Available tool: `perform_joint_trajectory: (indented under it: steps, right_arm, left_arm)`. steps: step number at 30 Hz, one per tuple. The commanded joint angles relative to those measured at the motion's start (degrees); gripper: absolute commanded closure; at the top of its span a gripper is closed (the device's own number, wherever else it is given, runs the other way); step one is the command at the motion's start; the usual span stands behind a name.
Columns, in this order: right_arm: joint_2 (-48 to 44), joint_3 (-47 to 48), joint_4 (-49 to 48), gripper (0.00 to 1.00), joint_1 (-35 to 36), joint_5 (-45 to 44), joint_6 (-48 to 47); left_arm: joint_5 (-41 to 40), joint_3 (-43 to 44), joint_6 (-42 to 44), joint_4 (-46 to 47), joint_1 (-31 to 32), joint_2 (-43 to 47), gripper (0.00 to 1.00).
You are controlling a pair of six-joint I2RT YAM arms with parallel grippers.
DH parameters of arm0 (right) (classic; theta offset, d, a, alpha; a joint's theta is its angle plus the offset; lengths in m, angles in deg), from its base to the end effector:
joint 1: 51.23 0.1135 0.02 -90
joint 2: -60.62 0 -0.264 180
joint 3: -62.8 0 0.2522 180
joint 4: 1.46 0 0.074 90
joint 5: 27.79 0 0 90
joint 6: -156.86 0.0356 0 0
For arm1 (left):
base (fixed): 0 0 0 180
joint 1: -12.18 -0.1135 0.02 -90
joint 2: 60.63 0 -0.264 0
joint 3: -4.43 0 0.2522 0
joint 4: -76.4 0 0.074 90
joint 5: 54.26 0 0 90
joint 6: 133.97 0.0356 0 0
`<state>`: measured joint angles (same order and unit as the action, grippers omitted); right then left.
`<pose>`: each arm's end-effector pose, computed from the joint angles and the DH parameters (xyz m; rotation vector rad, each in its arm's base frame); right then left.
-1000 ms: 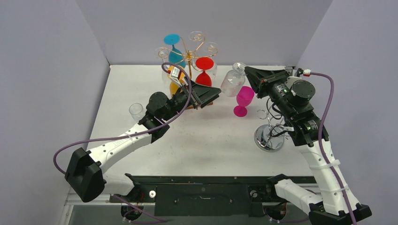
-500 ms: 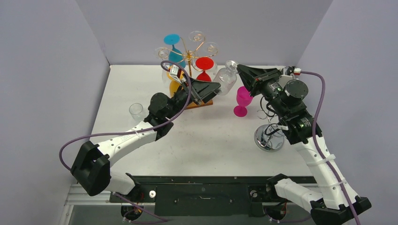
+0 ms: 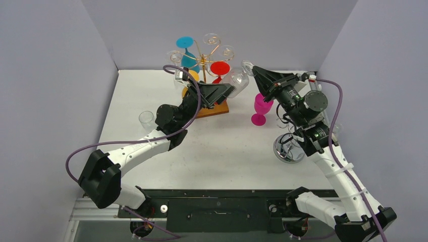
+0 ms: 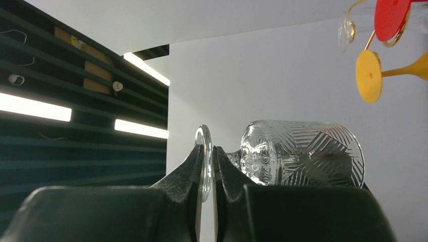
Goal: Take the wine glass off the wine glass rack
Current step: Place the wine glass at the center of the board.
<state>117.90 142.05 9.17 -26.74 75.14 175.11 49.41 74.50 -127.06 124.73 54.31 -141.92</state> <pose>0.1949 0.0975 0.4513 0.9718 1.4404 2.0026 0.2272 -0.2169 0.3909 -0.1414 1.1629 -2.0958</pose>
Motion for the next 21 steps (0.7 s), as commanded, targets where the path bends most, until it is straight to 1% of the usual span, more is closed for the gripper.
perform_joint_trajectory:
  steps: [1, 2, 5, 6, 9, 10, 11, 12, 14, 15, 17, 18, 19, 20, 21]
  right_arm:
    - [0.1, -1.7, -9.0, 1.0, 1.0, 1.7, 3.0]
    - [-0.2, -2.0, -9.2, 1.0, 1.0, 1.7, 3.2]
    - [-0.4, -2.8, -9.7, 1.0, 1.0, 2.4, 3.0]
    - [-0.4, -2.9, -9.8, 1.0, 1.0, 2.6, 3.0]
    - [-1.1, -5.0, -10.7, 1.0, 1.0, 3.7, 2.7]
    - [-2.0, -5.6, -10.8, 1.0, 0.9, 3.7, 2.5]
    - [-2.5, -6.6, -10.5, 1.0, 0.7, 3.6, 1.6]
    - [-3.3, -6.9, -9.4, 1.0, 0.3, 3.6, 0.9]
    - [-4.1, -6.8, -7.2, 1.0, 0.1, 3.6, -1.7]
    - [-4.3, -6.7, -6.4, 1.0, 0.0, 3.8, -3.6]
    - [-4.6, -6.3, -4.1, 0.92, 0.0, 4.2, -6.5]
    - [-4.6, -6.2, -2.9, 0.82, -0.1, 4.3, -7.4]
    - [-4.5, -6.3, -2.5, 0.76, -0.1, 4.7, -8.8]
    - [-4.5, -6.3, -1.8, 0.64, -0.2, 5.0, -9.5]
    - [-4.4, -6.2, -1.2, 0.58, -0.4, 5.5, -11.4]
  left_arm:
    - [-0.8, 1.9, 0.0, 10.3, 0.4, 1.0, 0.4]
    - [-0.8, 2.0, 0.4, 10.1, 0.6, 1.2, 0.45]
    - [-1.0, 2.1, 1.4, 8.6, 1.2, 2.4, 0.55]
    - [-1.0, 2.1, 2.2, 7.9, 1.3, 2.7, 0.6]
    - [-1.3, 1.6, 4.6, 5.5, 1.8, 4.4, 0.7]
    - [-1.5, 1.3, 5.2, 4.3, 2.0, 5.4, 0.75]
    - [-1.8, 0.8, 6.3, 3.5, 2.2, 5.9, 0.81]
    - [-1.9, 0.6, 7.0, 1.7, 2.4, 6.9, 0.83]
    - [-2.1, 0.0, 9.1, -1.2, 3.0, 8.5, 0.91]
    - [-2.3, 0.1, 10.4, -2.6, 3.2, 9.0, 0.98]
    - [-2.7, -0.2, 12.3, -6.3, 3.4, 10.8, 1.0]
    - [-2.8, -0.4, 12.8, -9.2, 3.5, 12.2, 1.0]
    - [-3.0, -0.5, 14.3, -10.9, 3.6, 12.9, 1.0]
    - [-3.2, -0.6, 15.2, -15.0, 3.5, 14.8, 1.0]
    - [-3.6, -0.7, 17.1, -17.5, 3.5, 15.7, 1.0]
